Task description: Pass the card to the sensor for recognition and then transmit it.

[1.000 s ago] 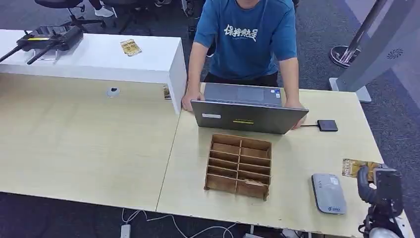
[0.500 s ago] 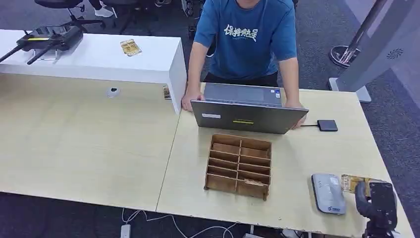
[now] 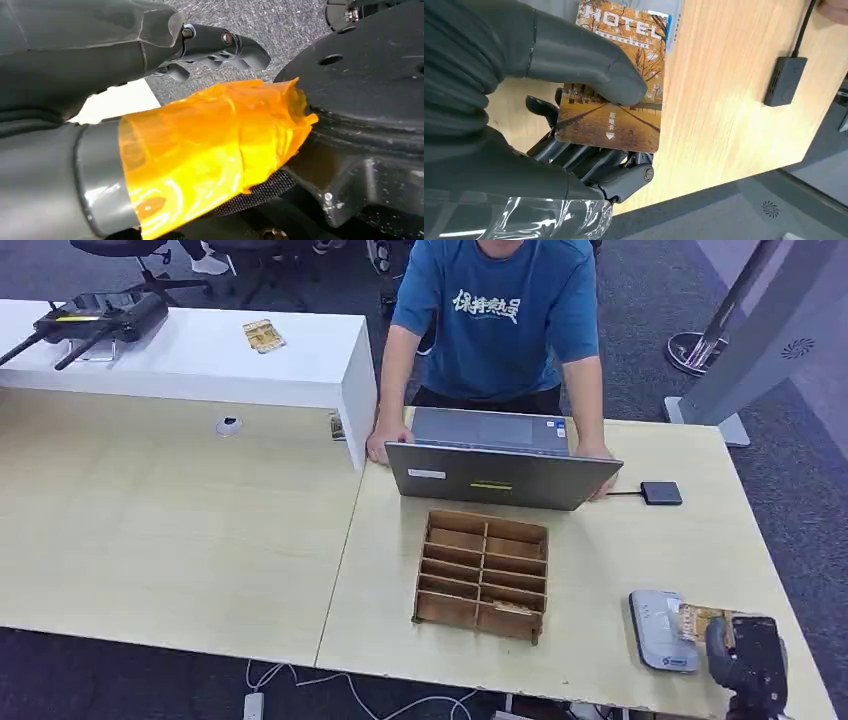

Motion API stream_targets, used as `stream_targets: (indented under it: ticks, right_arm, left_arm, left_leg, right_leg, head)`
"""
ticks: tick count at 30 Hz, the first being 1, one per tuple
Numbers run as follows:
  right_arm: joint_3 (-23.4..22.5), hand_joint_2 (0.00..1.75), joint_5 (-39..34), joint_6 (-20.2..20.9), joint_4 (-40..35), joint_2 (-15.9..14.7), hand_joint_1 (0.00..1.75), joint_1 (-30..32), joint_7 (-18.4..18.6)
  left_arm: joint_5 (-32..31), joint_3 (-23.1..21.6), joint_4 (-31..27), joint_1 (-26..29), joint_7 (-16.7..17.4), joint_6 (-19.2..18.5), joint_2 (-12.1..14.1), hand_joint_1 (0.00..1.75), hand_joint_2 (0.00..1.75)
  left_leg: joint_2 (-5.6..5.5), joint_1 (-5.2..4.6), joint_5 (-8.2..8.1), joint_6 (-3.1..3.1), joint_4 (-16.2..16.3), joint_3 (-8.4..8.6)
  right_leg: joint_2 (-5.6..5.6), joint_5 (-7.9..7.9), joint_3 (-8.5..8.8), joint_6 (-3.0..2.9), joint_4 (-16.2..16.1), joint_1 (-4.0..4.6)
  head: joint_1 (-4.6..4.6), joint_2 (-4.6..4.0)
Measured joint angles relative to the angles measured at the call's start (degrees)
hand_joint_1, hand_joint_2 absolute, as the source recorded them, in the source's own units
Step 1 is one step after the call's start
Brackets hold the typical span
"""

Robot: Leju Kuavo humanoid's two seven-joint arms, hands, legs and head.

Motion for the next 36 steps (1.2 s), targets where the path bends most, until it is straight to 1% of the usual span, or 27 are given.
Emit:
stream_targets:
  ticks: [11, 20, 24, 25, 29, 30, 33, 36]
  right_arm:
    - [0.18, 1.75, 1.49, 1.44, 1.75, 0.59, 1.75, -1.22, 0.31]
    - [0.31, 1.75, 1.66, 1.64, 2.40, 0.81, 1.75, -1.83, 0.42]
    - [0.68, 1.75, 2.51, 2.58, 2.78, 0.81, 1.73, -2.11, 1.09]
    - [0.85, 1.75, 2.82, 2.95, 2.95, 0.81, 1.75, -2.28, 1.27]
    - [2.14, 1.75, 4.61, 4.28, 3.91, 0.70, 1.73, -3.32, 2.45]
    - [2.53, 1.75, 5.07, 4.63, 4.26, 0.57, 1.75, -3.72, 2.84]
    - [3.83, 1.75, 6.80, 5.64, 5.44, -0.20, 1.73, -4.83, 4.02]
    - [5.90, 1.75, 10.65, 7.52, 6.91, -1.62, 1.75, -6.00, 6.76]
  left_arm:
    - [-0.57, 0.46, 0.00, 0.01, 0.00, -0.46, 0.24, 0.00, 0.00]
    - [-0.57, 0.55, 0.00, 0.02, 0.02, -0.63, 0.31, 0.00, 0.00]
    - [-0.66, 0.74, 0.00, 0.05, 0.02, -0.70, 0.37, 0.00, 0.00]
    - [-0.74, 0.76, 0.00, 0.05, 0.02, -0.74, 0.42, 0.00, 0.00]
    - [-0.98, 0.76, 0.00, 0.11, 0.02, -1.09, 0.59, 0.00, 0.00]
    - [-1.07, 0.79, 0.00, 0.14, 0.02, -1.16, 0.66, 0.00, 0.00]
    - [-1.40, 0.85, 0.00, 0.23, 0.09, -1.33, 0.85, 0.00, 0.00]
    - [-1.73, 0.85, 0.00, 0.29, 0.26, -1.86, 1.14, 0.00, 0.00]
  left_leg:
    - [0.00, 0.00, 0.00, 0.00, 0.00, 0.00]
    - [-0.01, 0.00, 0.00, 0.00, 0.00, -0.01]
    - [0.00, 0.00, 0.00, 0.00, 0.00, 0.00]
    - [0.00, 0.00, 0.00, 0.00, 0.00, 0.00]
    - [0.01, 0.00, 0.00, 0.00, 0.00, 0.03]
    - [0.01, 0.01, 0.01, 0.00, 0.00, 0.05]
    - [0.02, 0.01, 0.00, 0.00, 0.00, 0.09]
    - [0.03, 0.00, 0.00, 0.00, 0.00, 0.11]
  right_leg:
    - [-0.01, 0.00, 0.01, 0.00, 0.01, 0.00]
    - [-0.01, 0.00, 0.02, 0.00, 0.01, 0.00]
    - [0.00, 0.00, 0.02, 0.00, 0.01, 0.00]
    - [0.00, 0.00, 0.02, 0.00, 0.01, 0.00]
    - [0.01, 0.00, 0.03, 0.00, 0.01, 0.00]
    - [0.01, 0.00, 0.04, 0.00, 0.01, 0.00]
    - [0.02, 0.00, 0.09, 0.00, 0.00, 0.00]
    - [0.03, 0.01, 0.11, 0.00, 0.00, 0.00]
  head:
    - [0.00, 0.00]
    - [0.00, 0.00]
    - [0.00, 0.00]
    - [0.00, 0.00]
    - [0.00, 0.00]
    - [0.00, 0.00]
    - [0.00, 0.00]
    - [0.00, 0.00]
